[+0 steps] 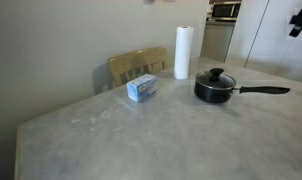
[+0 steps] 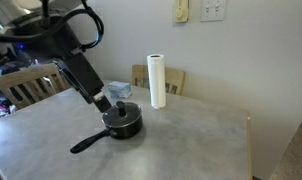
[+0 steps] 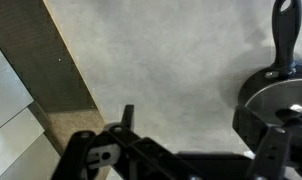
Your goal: Remove the glass lid from the black pot and put it on the table
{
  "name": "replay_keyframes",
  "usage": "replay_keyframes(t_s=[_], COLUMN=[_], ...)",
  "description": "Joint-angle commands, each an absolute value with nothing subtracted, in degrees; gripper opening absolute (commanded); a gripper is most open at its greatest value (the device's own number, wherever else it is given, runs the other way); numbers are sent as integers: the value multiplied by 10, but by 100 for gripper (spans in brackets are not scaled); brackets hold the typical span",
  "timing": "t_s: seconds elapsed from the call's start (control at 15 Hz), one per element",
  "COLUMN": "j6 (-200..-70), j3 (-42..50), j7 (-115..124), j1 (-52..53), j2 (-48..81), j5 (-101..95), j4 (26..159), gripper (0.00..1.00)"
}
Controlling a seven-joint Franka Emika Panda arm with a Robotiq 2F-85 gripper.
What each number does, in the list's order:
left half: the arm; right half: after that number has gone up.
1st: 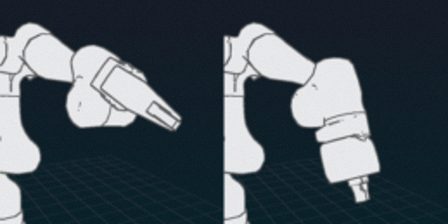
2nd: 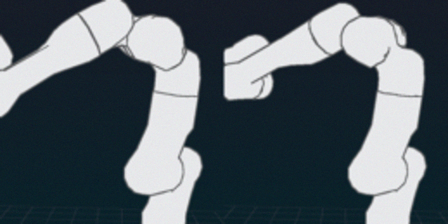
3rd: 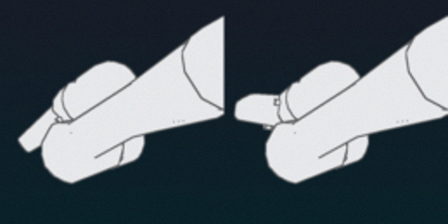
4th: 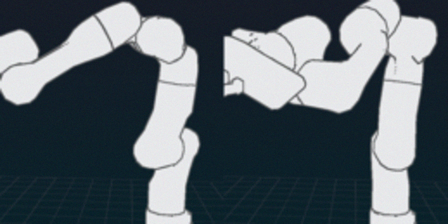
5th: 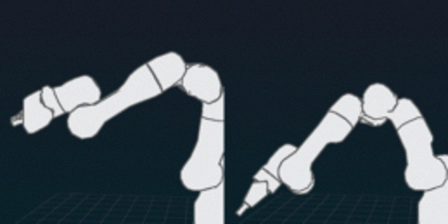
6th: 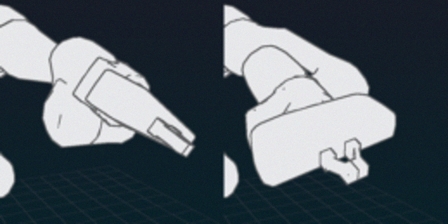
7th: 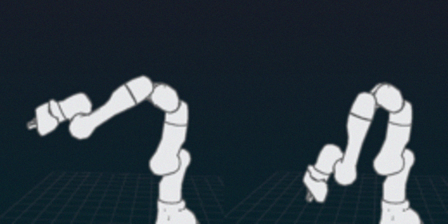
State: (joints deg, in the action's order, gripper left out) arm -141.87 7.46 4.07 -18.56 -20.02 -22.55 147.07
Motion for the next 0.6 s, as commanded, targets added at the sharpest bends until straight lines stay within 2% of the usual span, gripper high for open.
replay_keyframes(t_s=[0.0, 0.4, 0.47, 0.53], j6=[-1417, -1290, -1316, -1312], j3=[59, 13, 28, 23], j7=[50, 8, 28, 33], j1=[-172, -92, -100, -91], j2=[-181, -114, -170, -161], j5=[-236, -221, -219, -219], j4=[1433, 1298, 1352, 1340], gripper=[100, 100, 100, 100])
